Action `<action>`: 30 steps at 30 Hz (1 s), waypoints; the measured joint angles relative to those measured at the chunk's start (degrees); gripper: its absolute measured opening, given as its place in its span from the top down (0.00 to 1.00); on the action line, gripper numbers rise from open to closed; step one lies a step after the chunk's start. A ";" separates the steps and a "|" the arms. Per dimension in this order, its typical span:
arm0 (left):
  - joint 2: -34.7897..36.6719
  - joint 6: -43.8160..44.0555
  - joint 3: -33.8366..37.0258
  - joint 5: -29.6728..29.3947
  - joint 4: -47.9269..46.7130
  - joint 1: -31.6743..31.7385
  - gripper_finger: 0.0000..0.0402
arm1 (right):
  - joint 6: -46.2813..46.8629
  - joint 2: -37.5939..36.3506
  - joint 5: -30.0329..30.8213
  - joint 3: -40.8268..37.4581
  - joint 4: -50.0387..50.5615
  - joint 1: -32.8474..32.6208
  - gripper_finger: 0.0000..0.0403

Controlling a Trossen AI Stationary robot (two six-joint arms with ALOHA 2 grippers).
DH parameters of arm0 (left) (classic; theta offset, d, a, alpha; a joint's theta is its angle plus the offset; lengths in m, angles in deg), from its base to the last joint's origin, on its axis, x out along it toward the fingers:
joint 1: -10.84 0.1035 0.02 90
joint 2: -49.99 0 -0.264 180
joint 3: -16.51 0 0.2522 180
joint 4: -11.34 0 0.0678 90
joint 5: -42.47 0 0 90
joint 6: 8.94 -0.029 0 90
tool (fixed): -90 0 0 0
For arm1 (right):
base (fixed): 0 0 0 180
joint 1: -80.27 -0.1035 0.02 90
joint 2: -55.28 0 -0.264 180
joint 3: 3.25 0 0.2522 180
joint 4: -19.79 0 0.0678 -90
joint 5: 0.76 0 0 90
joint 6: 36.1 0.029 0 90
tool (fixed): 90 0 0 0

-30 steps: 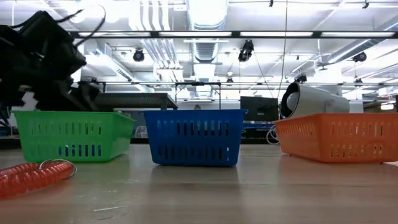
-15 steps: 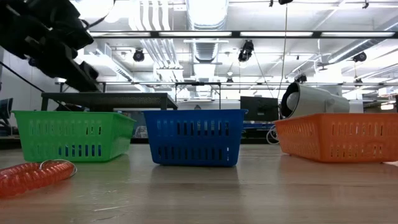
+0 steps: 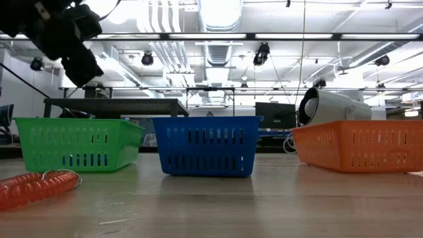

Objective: Pick & Place Office Desk Supplies
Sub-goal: Put the orange spring keychain into the green bin

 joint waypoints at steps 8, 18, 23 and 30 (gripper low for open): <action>0.04 19.22 -1.03 0.25 0.03 0.00 0.66 | 0.88 2.61 -0.08 3.98 3.29 -0.70 0.70; 0.02 19.05 -1.03 0.25 -0.73 0.00 0.66 | 19.02 5.00 -9.27 5.10 7.67 -1.68 0.70; 0.04 12.75 -1.03 0.23 -0.97 0.00 0.66 | 24.86 11.06 -5.50 7.61 7.10 -2.84 0.70; 0.04 12.52 -1.03 0.25 -1.00 0.00 0.66 | 25.09 24.30 -0.82 19.40 7.61 -3.07 0.70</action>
